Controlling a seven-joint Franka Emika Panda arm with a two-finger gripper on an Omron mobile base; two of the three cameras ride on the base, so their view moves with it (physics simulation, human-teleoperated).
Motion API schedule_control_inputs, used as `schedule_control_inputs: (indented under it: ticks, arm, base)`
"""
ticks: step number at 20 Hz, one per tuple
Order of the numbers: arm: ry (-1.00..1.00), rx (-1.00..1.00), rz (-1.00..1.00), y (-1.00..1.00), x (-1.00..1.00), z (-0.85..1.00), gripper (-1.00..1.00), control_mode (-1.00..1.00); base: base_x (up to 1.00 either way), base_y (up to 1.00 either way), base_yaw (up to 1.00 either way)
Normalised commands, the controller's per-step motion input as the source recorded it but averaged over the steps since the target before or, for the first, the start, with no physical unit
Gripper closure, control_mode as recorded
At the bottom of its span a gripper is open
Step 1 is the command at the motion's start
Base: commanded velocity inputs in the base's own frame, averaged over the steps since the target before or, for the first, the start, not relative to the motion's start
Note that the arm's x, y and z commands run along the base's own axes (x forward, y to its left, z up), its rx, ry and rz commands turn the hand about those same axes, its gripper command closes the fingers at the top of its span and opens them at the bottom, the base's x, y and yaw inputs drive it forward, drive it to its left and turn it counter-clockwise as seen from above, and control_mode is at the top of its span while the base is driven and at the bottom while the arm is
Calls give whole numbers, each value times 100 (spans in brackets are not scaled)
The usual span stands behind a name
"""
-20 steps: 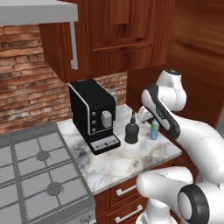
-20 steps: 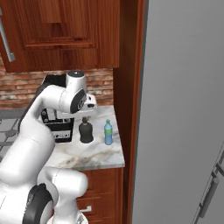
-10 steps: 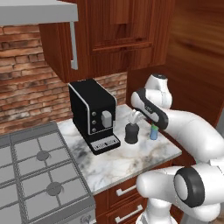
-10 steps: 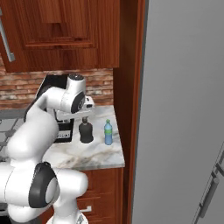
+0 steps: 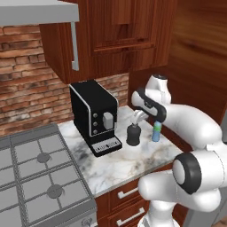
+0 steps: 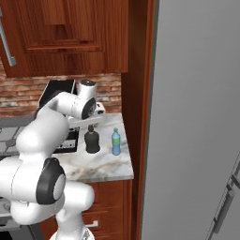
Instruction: Place the drinks on the dining counter in a tight cluster.
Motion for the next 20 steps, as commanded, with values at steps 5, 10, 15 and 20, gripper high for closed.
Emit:
schedule_control_inputs:
  ticks: [5,10,15,20]
  arm:
    - [5,0,0,-9,30,-44,-100,-100]
    - [0,0,0,0,25,-18,-100,-100]
    - [0,0,0,0,22,-14,-100,-100]
    - [0,5,-1,0,-1,-1,-100,-100]
  base:
    - [0,0,0]
    - [0,0,0]
    - [0,0,0]
    - [0,0,0]
